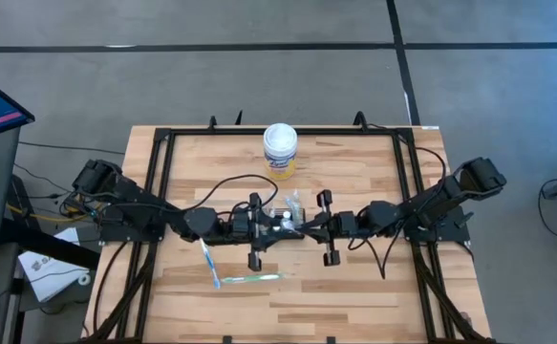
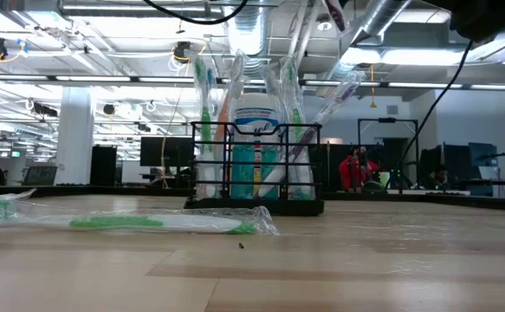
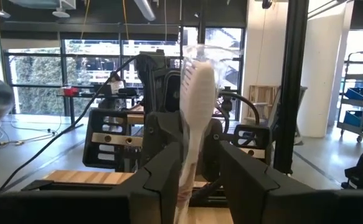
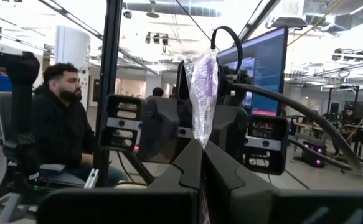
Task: Pick & Place toothbrushing station
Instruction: Put the purple toothbrush into the mesh organizer
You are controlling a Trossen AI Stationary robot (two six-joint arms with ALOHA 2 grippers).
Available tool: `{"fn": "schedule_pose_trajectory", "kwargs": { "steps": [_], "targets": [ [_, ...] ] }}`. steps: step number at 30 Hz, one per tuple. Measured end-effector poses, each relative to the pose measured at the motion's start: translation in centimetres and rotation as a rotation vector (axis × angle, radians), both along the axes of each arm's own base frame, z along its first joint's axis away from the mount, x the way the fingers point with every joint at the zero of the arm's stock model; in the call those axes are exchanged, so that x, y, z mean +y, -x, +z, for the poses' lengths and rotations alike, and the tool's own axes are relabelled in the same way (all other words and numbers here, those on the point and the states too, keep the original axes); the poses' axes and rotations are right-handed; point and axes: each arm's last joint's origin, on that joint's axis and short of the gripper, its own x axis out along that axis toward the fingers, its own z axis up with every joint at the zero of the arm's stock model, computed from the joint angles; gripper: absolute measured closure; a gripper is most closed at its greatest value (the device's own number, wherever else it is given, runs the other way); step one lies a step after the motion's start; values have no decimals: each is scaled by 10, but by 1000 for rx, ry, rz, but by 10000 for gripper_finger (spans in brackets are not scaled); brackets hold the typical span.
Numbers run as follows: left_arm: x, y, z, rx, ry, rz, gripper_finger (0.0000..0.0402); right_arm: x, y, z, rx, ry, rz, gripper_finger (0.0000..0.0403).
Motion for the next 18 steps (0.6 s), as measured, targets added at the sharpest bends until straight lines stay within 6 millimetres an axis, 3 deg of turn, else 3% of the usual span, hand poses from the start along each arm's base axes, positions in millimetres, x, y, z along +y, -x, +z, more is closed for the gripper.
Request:
{"fn": "schedule_pose_trajectory", "kwargs": {
  "steps": [8,18],
  "targets": [
    [6,-2,1,-10,4,19,285,0,0,0,-3,-15,5,403],
    [11,-3,2,-19,10,33,310,-4,-1,0,6,-16,-7,403]
  ]
}}
